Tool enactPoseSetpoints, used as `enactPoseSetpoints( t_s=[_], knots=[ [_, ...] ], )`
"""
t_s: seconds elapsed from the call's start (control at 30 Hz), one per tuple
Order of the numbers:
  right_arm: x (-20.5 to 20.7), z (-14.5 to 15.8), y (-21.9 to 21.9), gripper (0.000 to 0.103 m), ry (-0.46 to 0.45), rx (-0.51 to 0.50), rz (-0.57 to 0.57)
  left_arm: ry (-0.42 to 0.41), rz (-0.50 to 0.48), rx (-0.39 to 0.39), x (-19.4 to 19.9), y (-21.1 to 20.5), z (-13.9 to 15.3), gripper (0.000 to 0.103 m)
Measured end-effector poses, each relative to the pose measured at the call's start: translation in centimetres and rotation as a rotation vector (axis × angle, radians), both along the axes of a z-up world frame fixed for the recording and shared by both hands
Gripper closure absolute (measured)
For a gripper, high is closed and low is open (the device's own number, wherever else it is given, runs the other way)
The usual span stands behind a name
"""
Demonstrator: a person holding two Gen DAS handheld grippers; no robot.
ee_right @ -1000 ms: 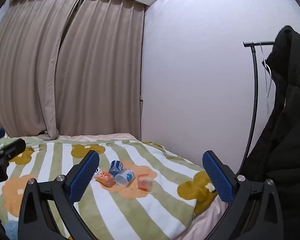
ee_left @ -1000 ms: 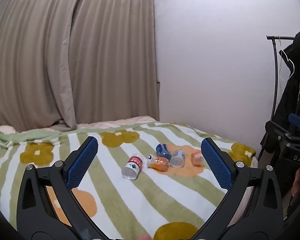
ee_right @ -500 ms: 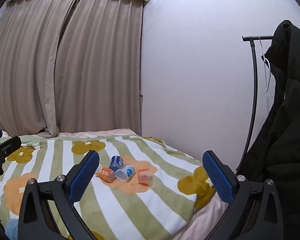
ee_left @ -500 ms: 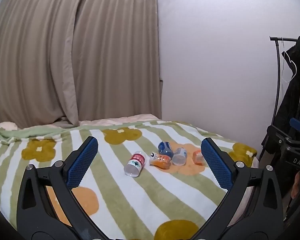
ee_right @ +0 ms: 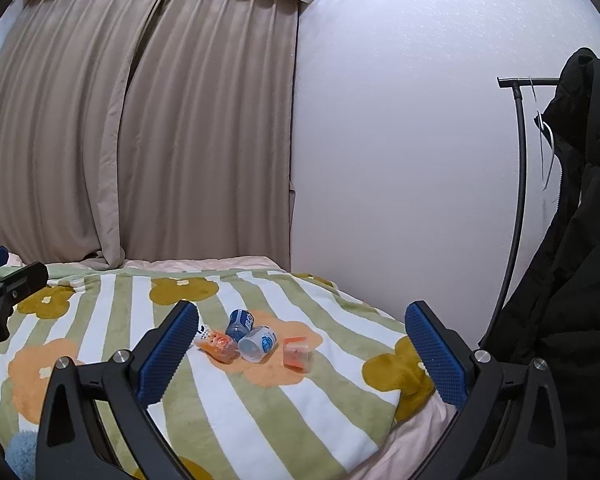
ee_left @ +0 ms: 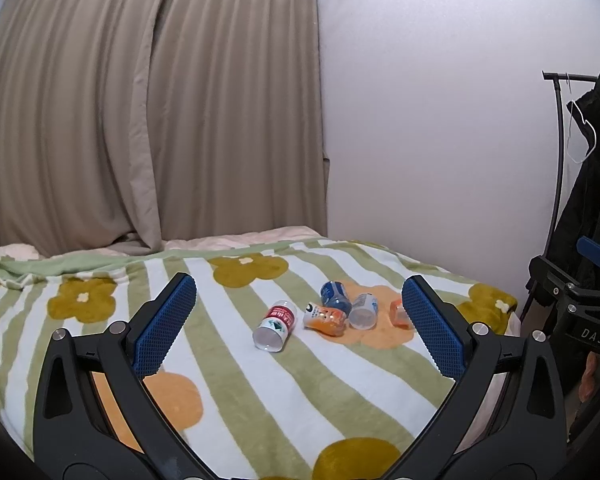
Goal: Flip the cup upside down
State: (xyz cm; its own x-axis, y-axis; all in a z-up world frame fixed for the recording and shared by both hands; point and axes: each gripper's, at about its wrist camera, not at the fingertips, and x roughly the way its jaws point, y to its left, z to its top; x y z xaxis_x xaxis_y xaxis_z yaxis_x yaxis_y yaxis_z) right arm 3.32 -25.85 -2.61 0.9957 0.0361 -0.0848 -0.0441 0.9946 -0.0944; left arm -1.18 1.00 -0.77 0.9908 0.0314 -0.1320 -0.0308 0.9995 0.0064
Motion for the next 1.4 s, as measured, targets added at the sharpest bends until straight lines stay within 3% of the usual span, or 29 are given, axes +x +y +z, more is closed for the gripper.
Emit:
enactPoseSetpoints(
  t_s=[1.4],
  knots=[
    [-0.05,0.05,0.41,0.0,-0.007,-0.002,0.006,0.016,-0.001,-0.009,-0.36,0.08,-0.05,0.0]
  ],
)
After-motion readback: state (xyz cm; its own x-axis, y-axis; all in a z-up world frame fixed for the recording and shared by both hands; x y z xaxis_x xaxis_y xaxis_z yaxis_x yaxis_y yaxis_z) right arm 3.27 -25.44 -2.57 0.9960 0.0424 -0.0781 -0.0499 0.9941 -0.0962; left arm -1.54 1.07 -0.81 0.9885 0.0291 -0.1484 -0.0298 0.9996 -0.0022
